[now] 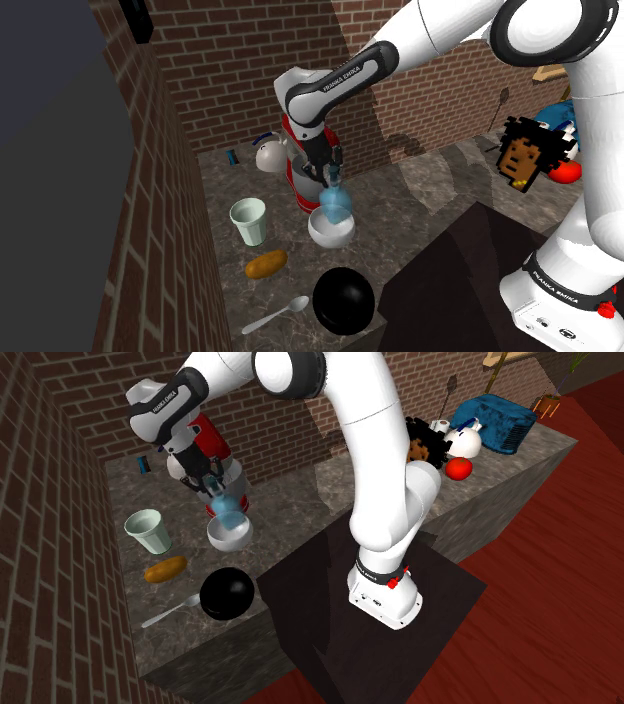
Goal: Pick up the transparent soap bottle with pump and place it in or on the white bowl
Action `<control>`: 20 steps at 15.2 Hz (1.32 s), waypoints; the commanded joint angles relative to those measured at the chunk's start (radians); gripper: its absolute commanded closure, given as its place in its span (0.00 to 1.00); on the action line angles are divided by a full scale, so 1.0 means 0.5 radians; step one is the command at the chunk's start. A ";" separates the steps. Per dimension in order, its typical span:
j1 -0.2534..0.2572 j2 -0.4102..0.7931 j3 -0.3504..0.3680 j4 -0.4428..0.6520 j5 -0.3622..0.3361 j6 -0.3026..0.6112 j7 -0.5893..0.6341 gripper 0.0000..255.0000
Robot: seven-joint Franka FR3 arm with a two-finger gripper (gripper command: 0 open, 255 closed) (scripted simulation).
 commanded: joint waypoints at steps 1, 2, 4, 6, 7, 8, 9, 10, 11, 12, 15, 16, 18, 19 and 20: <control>0.000 0.000 0.000 -0.002 0.000 0.004 0.001 1.00; 0.000 0.000 0.000 -0.002 0.000 0.004 0.001 1.00; 0.000 0.000 0.000 -0.002 0.000 0.004 0.001 1.00; 0.000 0.001 0.000 -0.002 0.000 0.004 0.001 0.00; 0.000 0.001 0.000 -0.002 0.000 0.004 0.001 0.00; 0.000 0.001 0.000 -0.002 0.000 0.004 0.001 0.00; 0.000 0.001 0.000 -0.002 0.000 0.004 0.001 0.00; 0.000 0.001 0.000 -0.002 0.000 0.004 0.001 0.00; 0.008 0.002 0.003 0.066 0.004 -0.063 -0.004 0.00; 0.016 0.006 0.005 0.140 0.008 -0.131 -0.008 0.00; 0.033 0.022 0.008 0.282 0.012 -0.256 -0.015 0.00; 0.033 0.022 0.008 0.281 0.012 -0.256 -0.015 0.00; 0.033 0.022 0.008 0.282 0.012 -0.256 -0.015 0.00; 0.033 0.022 0.008 0.282 0.012 -0.256 -0.015 0.00; 0.033 0.022 0.008 0.282 0.012 -0.256 -0.015 0.00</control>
